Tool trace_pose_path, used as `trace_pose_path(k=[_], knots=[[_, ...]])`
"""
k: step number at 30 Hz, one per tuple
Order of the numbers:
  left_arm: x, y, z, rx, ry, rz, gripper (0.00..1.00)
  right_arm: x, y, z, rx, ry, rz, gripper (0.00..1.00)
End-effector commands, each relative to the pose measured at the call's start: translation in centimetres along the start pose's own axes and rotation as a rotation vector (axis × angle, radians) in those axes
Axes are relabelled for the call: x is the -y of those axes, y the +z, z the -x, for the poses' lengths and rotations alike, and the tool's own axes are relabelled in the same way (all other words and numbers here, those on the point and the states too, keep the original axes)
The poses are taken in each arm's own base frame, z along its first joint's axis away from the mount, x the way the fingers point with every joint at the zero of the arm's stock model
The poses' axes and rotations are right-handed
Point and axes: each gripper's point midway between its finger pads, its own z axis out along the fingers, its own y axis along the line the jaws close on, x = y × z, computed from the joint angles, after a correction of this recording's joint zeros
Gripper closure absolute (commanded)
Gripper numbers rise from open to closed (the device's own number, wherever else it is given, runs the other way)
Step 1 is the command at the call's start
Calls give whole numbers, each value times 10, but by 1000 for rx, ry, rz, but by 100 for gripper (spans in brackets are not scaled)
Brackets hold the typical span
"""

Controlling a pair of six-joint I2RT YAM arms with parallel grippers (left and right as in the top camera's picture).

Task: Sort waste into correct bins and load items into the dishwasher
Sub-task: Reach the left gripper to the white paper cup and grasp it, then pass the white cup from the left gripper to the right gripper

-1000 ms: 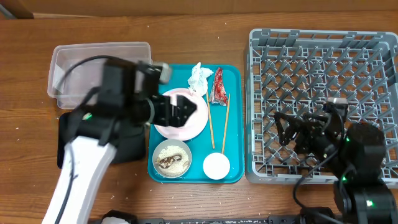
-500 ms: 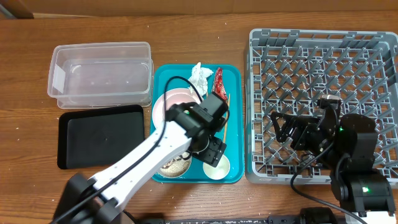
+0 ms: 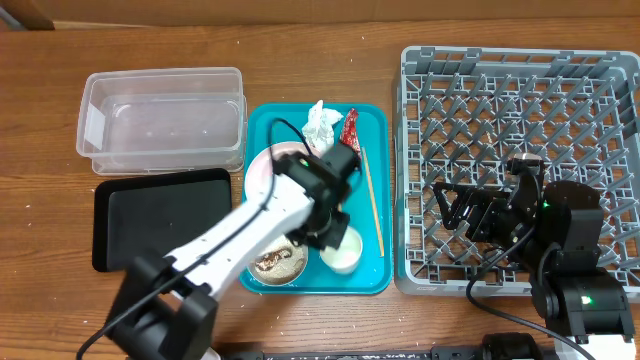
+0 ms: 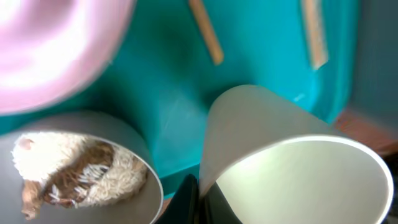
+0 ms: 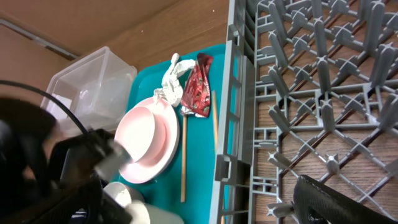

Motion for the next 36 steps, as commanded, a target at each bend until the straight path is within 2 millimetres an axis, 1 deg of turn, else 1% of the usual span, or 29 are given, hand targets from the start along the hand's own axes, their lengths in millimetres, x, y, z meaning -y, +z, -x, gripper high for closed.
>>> trace_pose_path(k=[1,2,4,5,6,10,12,14,15,17,20,23,27,28,32,33,34,35,36], knots=[[17,-60,26,140,22,-264,96,-13,-5,5,4,-5,58,0],[16,-74,31,164,18,-350,96,-17,-5,4,-3,-6,81,2],[17,-98,38,203,31,-528,96,-29,-6,1,-23,-11,148,12],[19,-112,40,222,40,-637,96,-38,-8,0,-35,-18,202,15],[20,-134,42,261,61,-802,96,-52,-11,-1,-47,-33,281,20],[18,-177,44,337,75,-1075,96,-93,-22,-1,-76,-108,517,23],[20,-190,43,348,80,-1146,96,-107,-24,-1,-88,-132,593,23],[24,-199,41,349,93,-1208,96,-118,-22,-1,-97,-148,632,22],[27,-202,39,346,99,-1232,96,-123,-19,-1,-103,-163,651,19],[31,-208,37,340,110,-1269,96,-131,-13,-3,-122,-169,679,17],[34,-207,36,329,112,-1271,96,-145,-7,-6,-141,-204,740,14],[36,-206,35,322,116,-1270,96,-161,-4,-7,-141,-257,808,13],[36,-198,35,306,102,-1225,96,-177,-5,-5,-116,-301,866,15],[37,-196,35,302,102,-1216,96,-180,-6,-4,-108,-311,875,18],[41,-194,33,293,113,-1213,96,-183,-7,-1,-87,-326,887,25],[42,-194,33,290,116,-1212,96,-183,-8,-1,-84,-328,888,30],[44,-193,32,287,119,-1210,96,-184,-8,0,-86,-320,890,33],[45,-192,32,283,121,-1204,96,-184,-9,1,-83,-318,893,33],[45,-189,32,275,114,-1193,96,-185,-10,2,-75,-324,897,26]])
